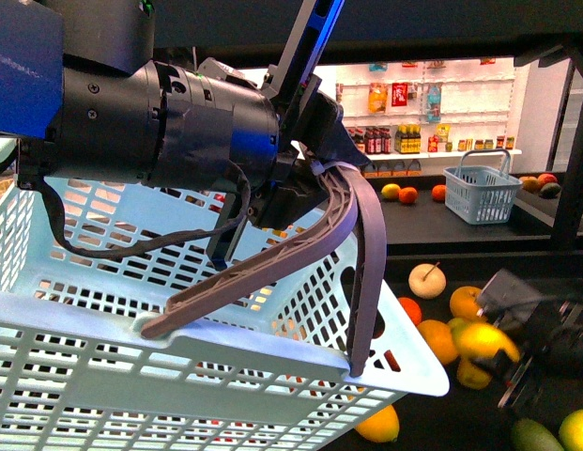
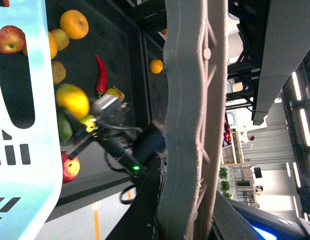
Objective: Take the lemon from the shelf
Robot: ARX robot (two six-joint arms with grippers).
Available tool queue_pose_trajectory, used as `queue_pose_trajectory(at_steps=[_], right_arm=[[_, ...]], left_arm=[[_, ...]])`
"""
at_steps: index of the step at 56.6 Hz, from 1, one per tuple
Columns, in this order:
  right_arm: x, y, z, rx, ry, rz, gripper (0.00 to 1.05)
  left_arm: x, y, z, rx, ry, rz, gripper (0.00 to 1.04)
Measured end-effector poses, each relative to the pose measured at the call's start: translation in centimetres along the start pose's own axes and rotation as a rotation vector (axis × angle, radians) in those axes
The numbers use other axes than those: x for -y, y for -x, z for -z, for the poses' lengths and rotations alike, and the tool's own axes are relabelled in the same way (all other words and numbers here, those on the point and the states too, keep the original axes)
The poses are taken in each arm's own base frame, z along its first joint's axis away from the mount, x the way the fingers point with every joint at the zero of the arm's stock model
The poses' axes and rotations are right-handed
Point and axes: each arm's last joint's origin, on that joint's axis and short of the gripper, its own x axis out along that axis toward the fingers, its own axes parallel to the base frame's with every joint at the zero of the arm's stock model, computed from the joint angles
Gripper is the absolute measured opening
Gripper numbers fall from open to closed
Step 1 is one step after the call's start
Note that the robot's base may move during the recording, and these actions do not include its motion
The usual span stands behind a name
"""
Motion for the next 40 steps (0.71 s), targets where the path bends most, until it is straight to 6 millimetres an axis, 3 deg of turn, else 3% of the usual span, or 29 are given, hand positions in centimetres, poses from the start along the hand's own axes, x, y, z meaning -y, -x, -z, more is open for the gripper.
queue_pose_trajectory(at_steps=[9,19,30,40], right_arm=[[0.7,5.2,-5.0,0.135,-0.04,-0.015,0.49],[-1.1,8.0,-9.1,0.229,-0.067,-0.095,0.48],[-4.9,6.7,-11.7,0.247,-0.113,-0.19,0.48],[-7.7,4.8,-12.5,0.234,-0.145,-0.239,0.48]], left_arm=[[0.0,0.0,0.0,0.0,0.0,0.0,0.1],[0.0,0.0,0.0,0.0,0.0,0.0,0.1],[0.0,0.0,0.0,0.0,0.0,0.0,0.1],[0.0,0.0,0.0,-0.001,0.0,0.0,0.1]])
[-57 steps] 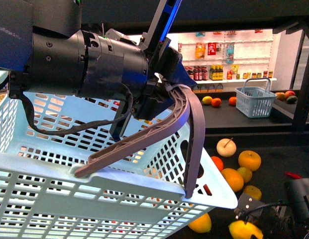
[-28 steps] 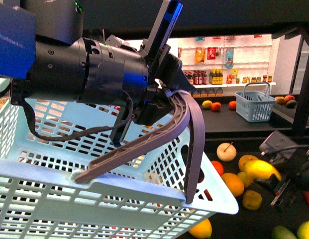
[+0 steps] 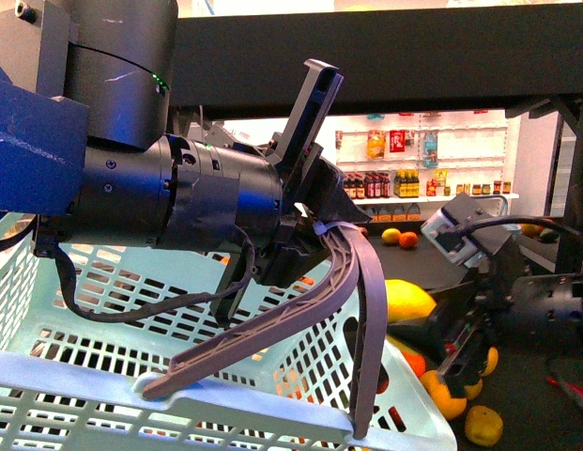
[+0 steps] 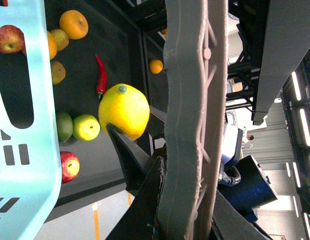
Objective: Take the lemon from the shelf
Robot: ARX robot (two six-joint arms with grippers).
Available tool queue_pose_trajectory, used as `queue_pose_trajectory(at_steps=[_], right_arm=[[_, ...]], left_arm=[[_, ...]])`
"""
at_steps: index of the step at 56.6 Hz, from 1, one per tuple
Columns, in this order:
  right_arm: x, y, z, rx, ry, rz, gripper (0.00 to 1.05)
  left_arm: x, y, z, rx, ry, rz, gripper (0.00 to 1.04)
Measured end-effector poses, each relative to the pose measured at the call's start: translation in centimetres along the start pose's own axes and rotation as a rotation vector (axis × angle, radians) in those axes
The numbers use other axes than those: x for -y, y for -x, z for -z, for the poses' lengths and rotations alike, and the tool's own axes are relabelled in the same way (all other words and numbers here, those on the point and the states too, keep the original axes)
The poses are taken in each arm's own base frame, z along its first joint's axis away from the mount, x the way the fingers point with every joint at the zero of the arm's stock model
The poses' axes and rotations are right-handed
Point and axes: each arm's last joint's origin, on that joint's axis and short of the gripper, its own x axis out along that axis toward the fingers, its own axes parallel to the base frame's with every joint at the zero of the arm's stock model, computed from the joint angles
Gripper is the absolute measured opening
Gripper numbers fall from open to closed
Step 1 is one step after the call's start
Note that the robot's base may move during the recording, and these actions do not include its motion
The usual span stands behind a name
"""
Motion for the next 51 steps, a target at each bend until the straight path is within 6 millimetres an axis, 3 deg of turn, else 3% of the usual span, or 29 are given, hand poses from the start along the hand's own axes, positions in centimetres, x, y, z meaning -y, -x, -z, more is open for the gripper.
queue_pose_trajectory(at_steps=[9,22,29,35,41,47,51], right_arm=[[-1.8,-1.3,0.0,-0.02,-0.021,-0.037,0.49],[-2.2,-1.6,-0.7,0.026,-0.045,-0.04,0.84],[-0.4,-0.3,-1.6,0.092,-0.127,0.001,0.99],[1.7,1.7,-2.7,0.154,-0.192,0.046,0.97],[5.3,4.4,-3.4,0.211,-0.244,0.141,0.97],[8.1,5.7,-1.6,0.173,-0.279,0.24,0.97],[9.5,5.8,1.2,0.103,-0.311,0.299,0.97]], left_arm=[[0.0,0.0,0.0,0.001,0.0,-0.001,0.1],[0.0,0.0,0.0,0.0,0.001,0.0,0.1],[0.0,0.0,0.0,0.0,0.003,-0.001,0.1],[0.0,0.0,0.0,0.002,0.004,-0.002,0.1],[0.0,0.0,0.0,0.002,0.002,-0.002,0.1],[0.0,0.0,0.0,0.002,0.003,-0.002,0.1],[0.0,0.0,0.0,0.0,0.003,-0.001,0.1]])
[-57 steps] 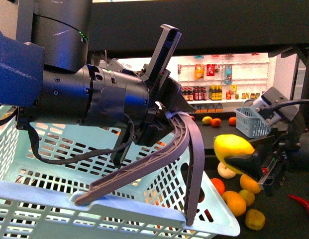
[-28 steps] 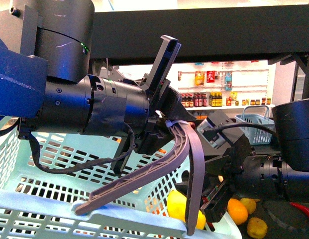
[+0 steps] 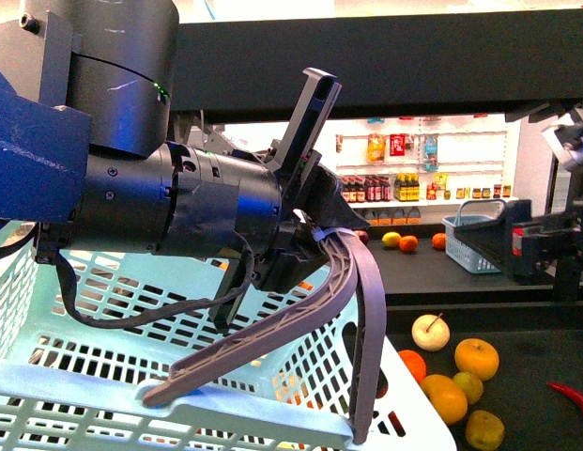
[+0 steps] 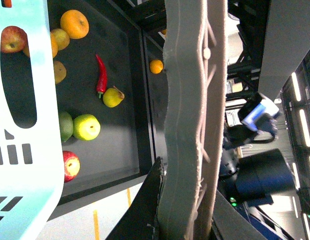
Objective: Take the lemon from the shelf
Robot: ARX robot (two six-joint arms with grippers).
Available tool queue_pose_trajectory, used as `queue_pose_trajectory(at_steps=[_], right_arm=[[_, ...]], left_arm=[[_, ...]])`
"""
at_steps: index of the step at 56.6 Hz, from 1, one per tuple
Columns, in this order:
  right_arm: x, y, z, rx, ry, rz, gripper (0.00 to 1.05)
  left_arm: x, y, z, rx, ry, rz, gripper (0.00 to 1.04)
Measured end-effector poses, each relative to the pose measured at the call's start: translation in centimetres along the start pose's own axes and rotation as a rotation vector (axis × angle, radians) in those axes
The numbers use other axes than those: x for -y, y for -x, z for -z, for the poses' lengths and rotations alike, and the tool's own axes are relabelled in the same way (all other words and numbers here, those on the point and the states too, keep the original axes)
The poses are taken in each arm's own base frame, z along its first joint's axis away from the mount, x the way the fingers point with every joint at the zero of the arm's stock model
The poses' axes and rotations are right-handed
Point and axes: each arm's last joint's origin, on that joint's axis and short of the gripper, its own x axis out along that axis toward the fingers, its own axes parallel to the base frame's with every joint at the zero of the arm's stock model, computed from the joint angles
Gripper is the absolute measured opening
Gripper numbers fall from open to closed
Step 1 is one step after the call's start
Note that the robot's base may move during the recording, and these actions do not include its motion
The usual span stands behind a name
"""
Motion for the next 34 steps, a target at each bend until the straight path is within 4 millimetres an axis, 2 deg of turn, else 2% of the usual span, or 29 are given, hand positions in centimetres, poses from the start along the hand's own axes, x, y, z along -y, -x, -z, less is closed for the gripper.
queue_pose_trajectory(at_steps=[3,5,9,11,19,34], right_arm=[[1.1,-0.3,2.0,-0.052,-0.016,0.03,0.97],[1.9,-0.8,4.4,-0.109,-0.017,0.056,0.97],[2.3,-1.5,7.3,-0.181,-0.022,0.066,0.97],[2.3,-2.0,9.3,-0.228,-0.025,0.06,0.97],[0.8,-3.9,14.2,-0.334,-0.004,0.0,0.97],[-3.4,-9.4,19.1,-0.413,0.12,-0.144,0.97]], left_arm=[[0.0,0.0,0.0,-0.001,0.0,0.001,0.1],[0.0,0.0,0.0,-0.001,0.0,0.0,0.1],[0.0,0.0,0.0,-0.001,0.0,0.0,0.1],[0.0,0.0,0.0,-0.001,0.0,0.0,0.1],[0.0,0.0,0.0,0.0,0.0,0.0,0.1],[0.0,0.0,0.0,0.0,0.0,0.0,0.1]])
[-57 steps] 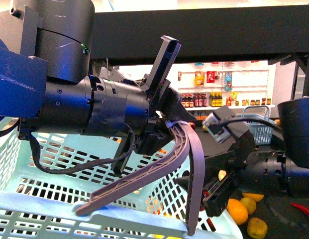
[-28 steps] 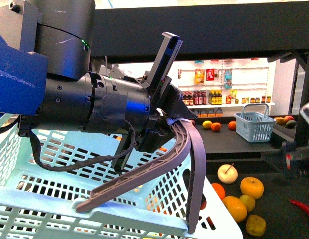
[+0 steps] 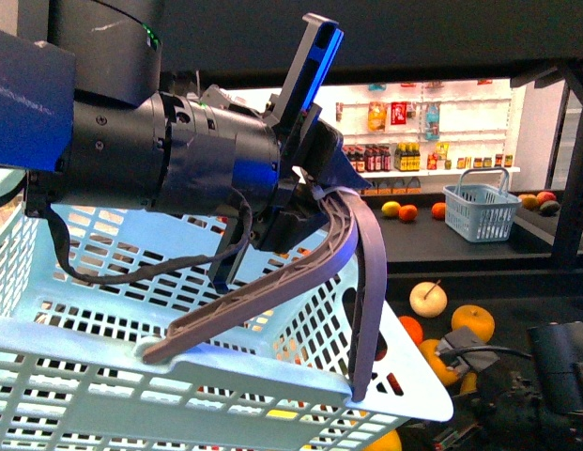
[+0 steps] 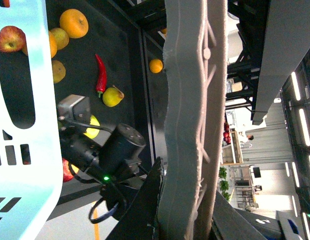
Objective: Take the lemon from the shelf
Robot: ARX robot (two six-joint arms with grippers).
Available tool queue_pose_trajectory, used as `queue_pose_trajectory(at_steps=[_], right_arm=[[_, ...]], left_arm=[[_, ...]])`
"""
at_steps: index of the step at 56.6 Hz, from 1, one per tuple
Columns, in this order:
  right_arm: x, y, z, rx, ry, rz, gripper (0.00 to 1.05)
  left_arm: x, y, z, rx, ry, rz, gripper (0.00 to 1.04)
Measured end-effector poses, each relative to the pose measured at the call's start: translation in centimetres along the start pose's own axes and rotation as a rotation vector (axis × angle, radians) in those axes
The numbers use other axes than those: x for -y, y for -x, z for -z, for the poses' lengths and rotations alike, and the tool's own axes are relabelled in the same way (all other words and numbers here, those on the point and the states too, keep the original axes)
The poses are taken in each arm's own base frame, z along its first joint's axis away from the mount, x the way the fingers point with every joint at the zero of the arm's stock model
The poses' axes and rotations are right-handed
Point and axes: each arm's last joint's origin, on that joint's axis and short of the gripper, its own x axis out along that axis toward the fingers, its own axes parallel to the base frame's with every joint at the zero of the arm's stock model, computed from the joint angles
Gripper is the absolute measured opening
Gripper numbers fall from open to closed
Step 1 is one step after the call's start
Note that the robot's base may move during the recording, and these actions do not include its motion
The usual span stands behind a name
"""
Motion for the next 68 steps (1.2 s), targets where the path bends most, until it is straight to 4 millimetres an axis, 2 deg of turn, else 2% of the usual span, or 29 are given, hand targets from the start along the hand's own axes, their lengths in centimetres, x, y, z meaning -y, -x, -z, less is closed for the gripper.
queue_pose_trajectory(at_steps=[13,27,55,65,68], right_arm=[[-1.6,-4.6,0.9,-0.035,0.056,-0.031,0.97],[-1.3,-7.9,0.5,-0.029,0.094,0.021,0.97],[-0.5,-12.3,0.6,-0.042,0.066,0.066,0.97],[-0.8,-13.1,1.1,-0.052,0.059,0.064,0.97],[-1.0,-13.3,1.4,-0.056,0.053,0.065,0.92]], left_arm=[[0.0,0.0,0.0,0.0,0.0,0.0,0.1],[0.0,0.0,0.0,0.0,0.0,0.0,0.1],[0.0,0.0,0.0,0.0,0.0,0.0,0.1],[0.0,0.0,0.0,0.0,0.0,0.0,0.1],[0.0,0.0,0.0,0.0,0.0,0.0,0.1]])
